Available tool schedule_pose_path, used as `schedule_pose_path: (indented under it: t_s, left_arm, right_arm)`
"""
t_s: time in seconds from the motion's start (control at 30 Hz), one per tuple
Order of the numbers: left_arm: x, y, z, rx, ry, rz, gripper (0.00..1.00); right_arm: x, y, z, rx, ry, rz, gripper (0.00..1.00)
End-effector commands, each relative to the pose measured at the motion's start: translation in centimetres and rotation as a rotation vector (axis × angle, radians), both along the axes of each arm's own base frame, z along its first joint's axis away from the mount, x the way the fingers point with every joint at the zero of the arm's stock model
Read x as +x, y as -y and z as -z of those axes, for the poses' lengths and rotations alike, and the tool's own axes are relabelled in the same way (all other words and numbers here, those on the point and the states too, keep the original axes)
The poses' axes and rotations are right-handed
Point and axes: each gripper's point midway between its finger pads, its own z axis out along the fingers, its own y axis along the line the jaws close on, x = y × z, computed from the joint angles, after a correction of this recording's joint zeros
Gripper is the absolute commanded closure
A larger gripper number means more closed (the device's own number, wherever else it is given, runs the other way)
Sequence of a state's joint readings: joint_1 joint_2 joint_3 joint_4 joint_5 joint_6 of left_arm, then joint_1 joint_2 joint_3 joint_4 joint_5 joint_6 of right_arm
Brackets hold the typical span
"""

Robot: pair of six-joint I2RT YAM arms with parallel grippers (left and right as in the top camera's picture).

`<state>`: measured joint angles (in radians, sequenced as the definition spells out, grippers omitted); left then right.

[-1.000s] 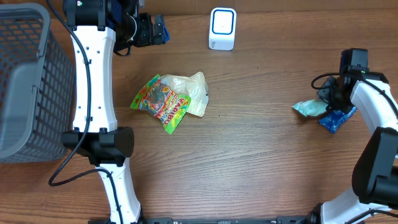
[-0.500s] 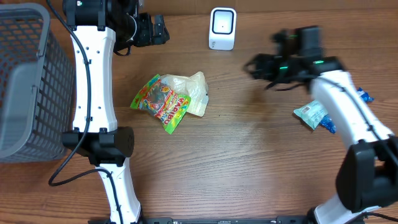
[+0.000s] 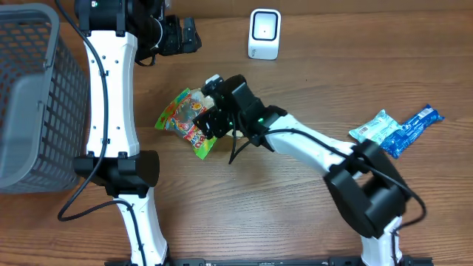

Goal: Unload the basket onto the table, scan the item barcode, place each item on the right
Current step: 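Reach the right gripper to the green gummy candy bag and grasp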

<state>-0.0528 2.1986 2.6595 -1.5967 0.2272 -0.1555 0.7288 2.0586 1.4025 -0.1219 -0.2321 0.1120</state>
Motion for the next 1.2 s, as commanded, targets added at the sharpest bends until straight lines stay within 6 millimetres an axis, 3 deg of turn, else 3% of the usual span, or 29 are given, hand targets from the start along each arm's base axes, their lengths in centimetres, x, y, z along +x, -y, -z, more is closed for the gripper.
schedule_pose_path:
  t_s: [0.0,0.07,0.13,0.2,0.3,0.37,0.5,0.63,0.73,0.97,1.03,1.1,1.17]
  left_arm:
    - [-0.5,0.5,-1.2,-0.002,0.026,0.007,0.00]
    - [-0.5,0.5,-1.2,-0.002,0.026,0.007,0.00]
    - [-0.5,0.5,-1.2,-0.002,0.026,0.007,0.00]
    - [-0.5,0.5,-1.2,-0.002,0.026,0.007,0.00]
    - [-0.5,0.5,-1.2,-0.002,0.026,0.007,0.00]
    - [-0.5,0.5,-1.2,-0.002,0.026,0.007,0.00]
    - [-0.5,0.5,-1.2,-0.002,0.026,0.007,0.00]
    - [-0.5,0.5,-1.2,-0.002,0.026,0.007,0.00]
    - [-0.5,0.5,-1.2,-0.002,0.026,0.007,0.00]
    - [-0.5,0.5,-1.2,-0.002,0.026,0.007,0.00]
    - [-0.5,0.5,-1.2,-0.002,0.026,0.007,0.00]
    - [-0.5,0.5,-1.2,-0.002,0.026,0.007,0.00]
    - [-0.5,0.5,-1.2,-0.002,0.026,0.007,0.00]
  right_arm:
    - [0.6,-1.9,0.6,0.055,0.035,-0.053,0.12]
    - [-0.1,-3.0,1.6,0.087,0.018,-0.103,0.18]
    - [-0.8,-3.5,2.2,0.088,-0.008,-0.114,0.31]
    - [-1.9,-4.0,2.6,0.093,-0.070,-0.092,0.68]
    - [-3.4,-4.0,3.6,0.108,-0.241,0.006,0.96]
    - [-4.4,-4.0,3.6,0.121,-0.329,0.023,0.96]
    - [-4.8,-2.0,0.3,0.162,-0.434,0.018,0.96]
    - [-4.0,3.6,-2.2,0.102,-0.493,0.110,0.96]
    - [-3.8,10.8,-3.8,0.003,-0.504,0.147,0.96]
    - [-4.5,17.8,-2.3,-0.170,-0.509,0.118,0.94]
    - [-4.0,19.5,-1.6,-0.246,-0.483,0.157,0.64]
    - [-3.4,20.3,-1.3,-0.290,-0.459,0.188,0.50]
    - [-3.2,20.3,-1.5,-0.295,-0.434,0.166,0.43]
